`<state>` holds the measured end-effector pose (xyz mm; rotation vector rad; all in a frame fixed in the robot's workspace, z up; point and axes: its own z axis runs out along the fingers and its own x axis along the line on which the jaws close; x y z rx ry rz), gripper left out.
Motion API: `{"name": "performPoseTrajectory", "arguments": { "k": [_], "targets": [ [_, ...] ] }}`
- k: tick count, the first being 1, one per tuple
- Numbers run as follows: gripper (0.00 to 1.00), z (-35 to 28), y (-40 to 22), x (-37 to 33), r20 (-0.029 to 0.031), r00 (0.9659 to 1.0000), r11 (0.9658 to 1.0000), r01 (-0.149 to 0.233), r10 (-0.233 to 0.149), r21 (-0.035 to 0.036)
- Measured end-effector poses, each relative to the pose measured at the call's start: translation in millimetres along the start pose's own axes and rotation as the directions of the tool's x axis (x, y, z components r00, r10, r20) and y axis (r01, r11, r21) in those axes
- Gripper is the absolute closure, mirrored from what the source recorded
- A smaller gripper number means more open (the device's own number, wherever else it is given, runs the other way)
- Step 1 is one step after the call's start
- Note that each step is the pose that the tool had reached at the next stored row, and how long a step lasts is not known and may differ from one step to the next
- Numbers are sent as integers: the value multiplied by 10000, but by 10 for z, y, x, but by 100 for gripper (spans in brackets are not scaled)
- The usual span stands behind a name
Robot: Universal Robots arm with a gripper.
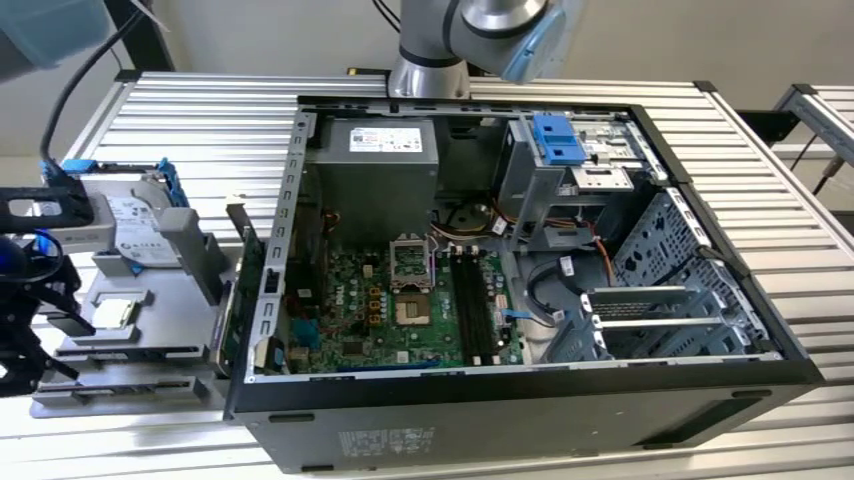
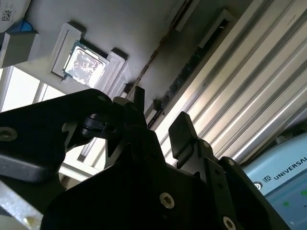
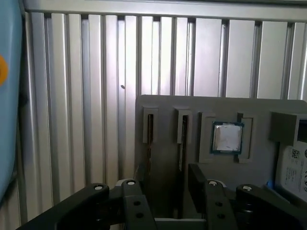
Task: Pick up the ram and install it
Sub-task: 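Pick up the ram and move it above insertion slot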
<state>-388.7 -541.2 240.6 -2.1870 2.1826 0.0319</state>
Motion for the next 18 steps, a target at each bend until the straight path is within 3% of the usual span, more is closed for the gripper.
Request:
{"name": "performPoseTrajectory", "arguments": {
  "k": [9, 18],
  "targets": [
    [0, 159, 3, 115, 1, 10000, 10000, 1, -1, 1],
    [0, 324, -31, 131, 0, 10000, 10000, -35, 35, 0]
  ]
}}
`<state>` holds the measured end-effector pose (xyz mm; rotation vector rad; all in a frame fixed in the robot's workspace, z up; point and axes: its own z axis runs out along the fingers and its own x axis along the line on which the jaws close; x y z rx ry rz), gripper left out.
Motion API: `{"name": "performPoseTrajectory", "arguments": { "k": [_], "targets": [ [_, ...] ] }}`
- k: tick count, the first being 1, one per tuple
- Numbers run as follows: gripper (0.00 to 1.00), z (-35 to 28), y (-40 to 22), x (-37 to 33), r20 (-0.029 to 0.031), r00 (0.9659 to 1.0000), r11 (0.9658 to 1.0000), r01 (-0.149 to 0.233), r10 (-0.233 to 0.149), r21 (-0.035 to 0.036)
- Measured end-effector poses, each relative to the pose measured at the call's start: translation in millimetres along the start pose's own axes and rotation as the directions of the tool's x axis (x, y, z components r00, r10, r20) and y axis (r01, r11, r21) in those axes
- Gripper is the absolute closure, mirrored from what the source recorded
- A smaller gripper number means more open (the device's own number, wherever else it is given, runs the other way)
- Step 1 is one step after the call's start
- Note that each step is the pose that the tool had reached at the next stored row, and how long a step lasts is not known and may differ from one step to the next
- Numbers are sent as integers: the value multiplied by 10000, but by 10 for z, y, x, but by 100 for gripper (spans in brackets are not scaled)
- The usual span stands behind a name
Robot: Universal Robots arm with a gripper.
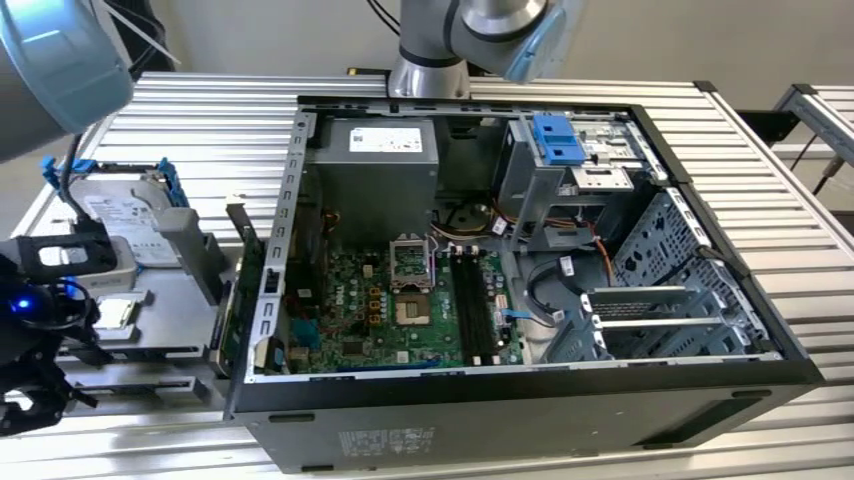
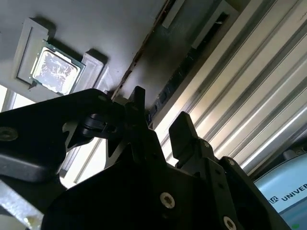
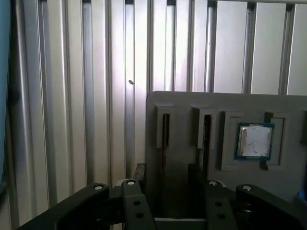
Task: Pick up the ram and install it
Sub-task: 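Pick up the ram and move it above insertion slot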
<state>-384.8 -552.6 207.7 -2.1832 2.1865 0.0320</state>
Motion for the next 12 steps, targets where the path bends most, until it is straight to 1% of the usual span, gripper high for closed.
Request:
{"name": "performPoseTrajectory", "arguments": {
  "k": [8, 9, 12],
  "targets": [
    [0, 141, 3, 16, 0, 10000, 10000, -3, 3, -10],
    [0, 152, 3, 16, 0, 10000, 10000, -4, 4, -12],
    [0, 151, 3, 17, -2, 10000, 10000, -3, 3, -15]
  ]
}}
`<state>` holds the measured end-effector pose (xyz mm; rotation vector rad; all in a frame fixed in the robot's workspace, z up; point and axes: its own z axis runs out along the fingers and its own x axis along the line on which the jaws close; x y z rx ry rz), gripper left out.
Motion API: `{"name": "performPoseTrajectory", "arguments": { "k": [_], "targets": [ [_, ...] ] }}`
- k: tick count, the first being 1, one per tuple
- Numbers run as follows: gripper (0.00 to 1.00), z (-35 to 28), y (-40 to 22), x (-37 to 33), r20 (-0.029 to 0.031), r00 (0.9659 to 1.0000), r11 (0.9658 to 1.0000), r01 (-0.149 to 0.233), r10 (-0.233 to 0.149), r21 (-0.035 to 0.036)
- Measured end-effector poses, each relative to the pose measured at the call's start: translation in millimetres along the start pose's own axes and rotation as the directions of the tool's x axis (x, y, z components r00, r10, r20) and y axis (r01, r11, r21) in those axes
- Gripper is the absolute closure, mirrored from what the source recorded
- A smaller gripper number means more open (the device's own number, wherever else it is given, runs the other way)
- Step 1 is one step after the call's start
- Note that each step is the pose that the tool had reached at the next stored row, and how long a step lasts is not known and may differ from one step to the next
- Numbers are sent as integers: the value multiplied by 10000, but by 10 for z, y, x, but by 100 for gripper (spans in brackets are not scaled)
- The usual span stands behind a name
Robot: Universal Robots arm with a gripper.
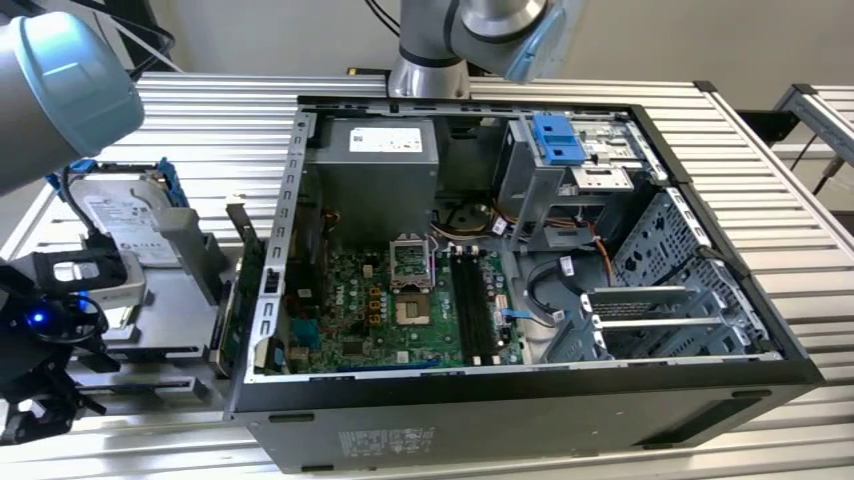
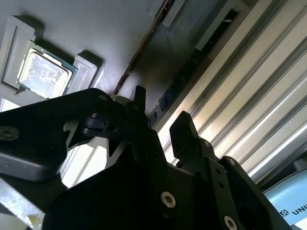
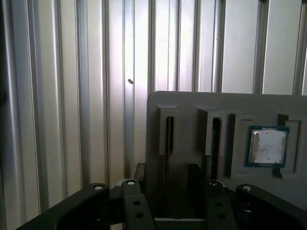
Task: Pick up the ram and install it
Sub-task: 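Pick up the ram and move it above insertion slot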
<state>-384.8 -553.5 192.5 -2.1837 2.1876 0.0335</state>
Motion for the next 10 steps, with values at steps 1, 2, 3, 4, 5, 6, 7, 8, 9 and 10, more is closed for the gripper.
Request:
{"name": "performPoseTrajectory", "arguments": {
  "k": [1, 2, 3, 4, 5, 6, 7, 8, 9, 10],
  "targets": [
    [0, 1, 0, 0, 0, 10000, 10000, 0, 0, 0],
    [0, 1, 0, 0, 1, 10000, 10000, 0, 0, 1],
    [0, 3, 0, 0, 2, 10000, 10000, 0, 0, 2],
    [0, 3, 0, 0, 2, 10000, 10000, 0, 0, 2],
    [0, 3, 0, 0, 2, 10000, 10000, 0, 0, 1],
    [0, 4, 0, 0, 1, 10000, 10000, 0, 0, 2],
    [0, 4, 0, 0, 1, 10000, 10000, 0, 0, 1],
    [0, 5, 0, 0, 2, 10000, 10000, 0, 0, 2],
    [0, 5, 0, 0, 2, 10000, 10000, 0, 0, 1],
    [0, 6, 0, 0, 2, 10000, 10000, -1, 1, 2]
  ]
}}
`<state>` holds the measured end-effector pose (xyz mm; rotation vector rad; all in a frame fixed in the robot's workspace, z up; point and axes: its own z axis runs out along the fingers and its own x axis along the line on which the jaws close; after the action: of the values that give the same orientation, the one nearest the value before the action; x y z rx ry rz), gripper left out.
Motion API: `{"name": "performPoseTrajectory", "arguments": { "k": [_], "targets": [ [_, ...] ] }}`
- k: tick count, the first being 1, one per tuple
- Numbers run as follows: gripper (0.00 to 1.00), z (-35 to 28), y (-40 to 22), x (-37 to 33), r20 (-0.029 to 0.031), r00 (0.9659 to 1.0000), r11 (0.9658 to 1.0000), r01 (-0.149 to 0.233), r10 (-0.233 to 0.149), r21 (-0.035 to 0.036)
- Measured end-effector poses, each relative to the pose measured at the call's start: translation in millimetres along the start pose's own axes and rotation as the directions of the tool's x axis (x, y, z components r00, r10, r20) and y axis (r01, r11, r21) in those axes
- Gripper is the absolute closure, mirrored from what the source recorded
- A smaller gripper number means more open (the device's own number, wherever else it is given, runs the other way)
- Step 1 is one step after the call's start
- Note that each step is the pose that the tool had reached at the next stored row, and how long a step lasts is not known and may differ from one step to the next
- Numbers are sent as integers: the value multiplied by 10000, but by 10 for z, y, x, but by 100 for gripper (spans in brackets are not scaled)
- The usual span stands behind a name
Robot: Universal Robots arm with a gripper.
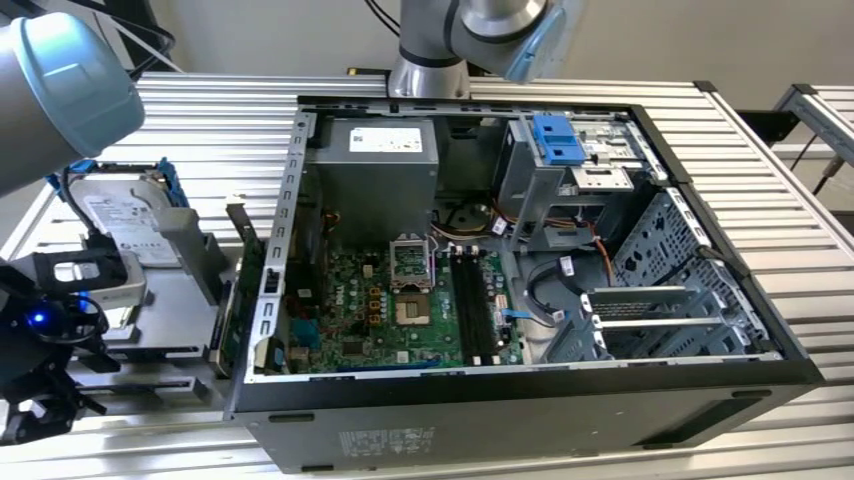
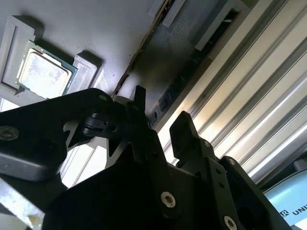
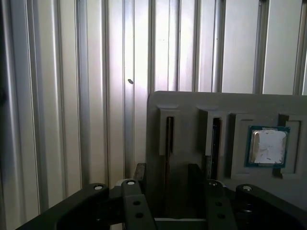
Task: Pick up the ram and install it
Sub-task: 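Pick up the ram and move it above insertion slot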
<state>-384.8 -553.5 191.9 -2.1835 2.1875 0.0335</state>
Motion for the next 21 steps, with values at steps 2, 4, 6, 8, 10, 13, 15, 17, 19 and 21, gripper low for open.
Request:
{"name": "performPoseTrajectory", "arguments": {
  "k": [2, 4, 6, 8, 10, 13, 15, 17, 19, 21],
  "targets": [
    [100, 1, 0, 0, 0, 10000, 10000, 1, -1, 0],
    [100, 2, 0, 0, 0, 10000, 10000, 0, 0, 0],
    [100, 3, 0, 0, 0, 10000, 10000, 0, 0, 0],
    [100, 4, 0, 0, 0, 10000, 10000, 0, 0, 0],
    [100, 4, 0, 1, -1, 10000, 10000, 0, 0, -1],
    [100, 6, 0, 0, 0, 10000, 10000, 0, 0, 0],
    [100, 6, 0, 0, 0, 10000, 10000, 0, 0, 0],
    [100, 7, 0, 1, -1, 10000, 10000, 1, -1, -1],
    [100, 8, 0, 0, -1, 10000, 10000, 0, 0, -1],
    [100, 9, 0, 1, -1, 10000, 10000, 0, 0, -1]
  ]
}}
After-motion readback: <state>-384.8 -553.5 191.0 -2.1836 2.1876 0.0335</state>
